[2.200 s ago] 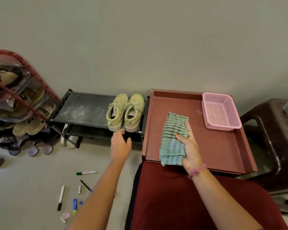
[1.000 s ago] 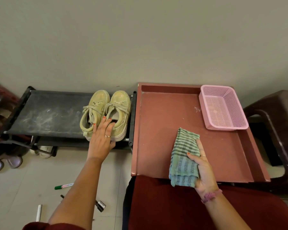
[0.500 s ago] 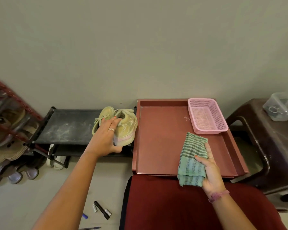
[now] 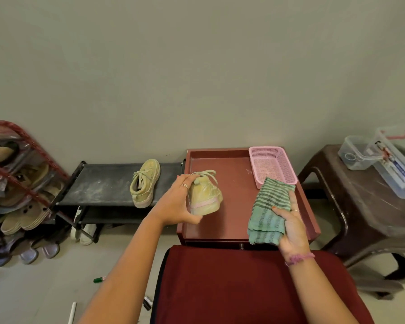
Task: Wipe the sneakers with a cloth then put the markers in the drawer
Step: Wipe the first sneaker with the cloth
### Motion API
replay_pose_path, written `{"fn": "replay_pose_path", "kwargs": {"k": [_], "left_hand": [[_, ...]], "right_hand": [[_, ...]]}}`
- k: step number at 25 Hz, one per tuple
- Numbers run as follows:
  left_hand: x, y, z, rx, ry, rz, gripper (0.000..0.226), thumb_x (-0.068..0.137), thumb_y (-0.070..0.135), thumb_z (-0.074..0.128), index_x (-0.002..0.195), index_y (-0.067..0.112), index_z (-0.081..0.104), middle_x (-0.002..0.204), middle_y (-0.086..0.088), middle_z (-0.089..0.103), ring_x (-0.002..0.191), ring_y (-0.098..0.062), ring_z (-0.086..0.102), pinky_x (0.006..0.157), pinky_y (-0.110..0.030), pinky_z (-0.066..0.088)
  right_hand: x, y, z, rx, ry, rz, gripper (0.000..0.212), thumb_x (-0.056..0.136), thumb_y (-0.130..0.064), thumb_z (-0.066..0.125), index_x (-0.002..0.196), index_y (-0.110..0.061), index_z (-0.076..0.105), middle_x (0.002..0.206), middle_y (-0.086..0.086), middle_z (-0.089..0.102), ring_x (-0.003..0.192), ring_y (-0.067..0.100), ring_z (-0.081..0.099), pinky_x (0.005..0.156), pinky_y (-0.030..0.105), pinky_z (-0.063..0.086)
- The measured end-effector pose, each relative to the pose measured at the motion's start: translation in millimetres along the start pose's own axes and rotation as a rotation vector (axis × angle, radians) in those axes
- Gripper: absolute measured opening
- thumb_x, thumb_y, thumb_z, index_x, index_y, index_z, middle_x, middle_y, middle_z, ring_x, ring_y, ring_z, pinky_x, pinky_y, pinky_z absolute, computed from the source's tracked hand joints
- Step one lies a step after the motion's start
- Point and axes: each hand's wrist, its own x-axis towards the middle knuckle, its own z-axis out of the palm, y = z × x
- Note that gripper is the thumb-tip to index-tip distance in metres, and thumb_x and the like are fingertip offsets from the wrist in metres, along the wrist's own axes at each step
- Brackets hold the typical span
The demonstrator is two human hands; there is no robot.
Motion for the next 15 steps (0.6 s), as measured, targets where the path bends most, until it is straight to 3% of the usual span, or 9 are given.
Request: {"fn": "replay_pose_path", "kwargs": {"k": [3,6,10,12,15], "left_hand": [[2.0,16.1,16.9,-0.019,-0.058,0.019,0.102,0.056,0.027,0.084,0.143,0.023,0.031,0.124,0.011,0.037,0.114,-0.006,0.041,0.097,-0.009,0.031],[6.0,30.0,30.4,-0.045,-0.107,0.023,0.102,0.056,0.028,0.085,0.143,0.022,0.031,0.123,0.01,0.037,0.113,-0.006,0.041,0.096,-0.009,0.031],[13.7,45.7,46.8,-0.078,-0.163,0.018,0.1,0.059,0.026,0.086,0.143,0.023,0.031,0.123,0.011,0.036,0.111,-0.002,0.039,0.09,-0.001,0.03],[19.8,50.9,52.6,-0.115,-0.176,0.001,0.102,0.06,0.024,0.086,0.144,0.022,0.029,0.124,0.011,0.035,0.112,-0.002,0.039,0.092,-0.003,0.03],[30.3,53.7,57.4,-0.208,-0.168,-0.04,0.11,0.062,0.021,0.085,0.15,0.02,0.019,0.13,0.01,0.033,0.119,-0.005,0.038,0.104,-0.017,0.031]], "right_hand": [[-5.7,-7.8,-3.7,-0.027,-0.011,-0.019,0.076,0.088,0.015,0.039,0.142,-0.038,0.036,0.132,0.004,0.056,0.115,0.028,0.059,0.09,0.05,0.05],[-7.8,-14.7,-13.6,-0.058,-0.002,-0.031,0.077,0.087,0.016,0.037,0.142,-0.038,0.036,0.132,0.004,0.056,0.114,0.026,0.059,0.086,0.046,0.053],[-7.5,-22.0,-26.0,-0.1,0.017,-0.004,0.076,0.088,0.017,0.035,0.142,-0.036,0.037,0.135,0.007,0.053,0.117,0.029,0.057,0.093,0.048,0.048],[-8.5,-24.4,-28.0,-0.124,0.016,0.002,0.076,0.088,0.018,0.035,0.142,-0.035,0.038,0.131,0.006,0.055,0.114,0.027,0.058,0.088,0.045,0.051],[-8.6,-25.4,-27.2,-0.168,-0.009,0.018,0.077,0.088,0.018,0.035,0.141,-0.037,0.039,0.127,0.004,0.057,0.111,0.026,0.06,0.083,0.043,0.052]]}}
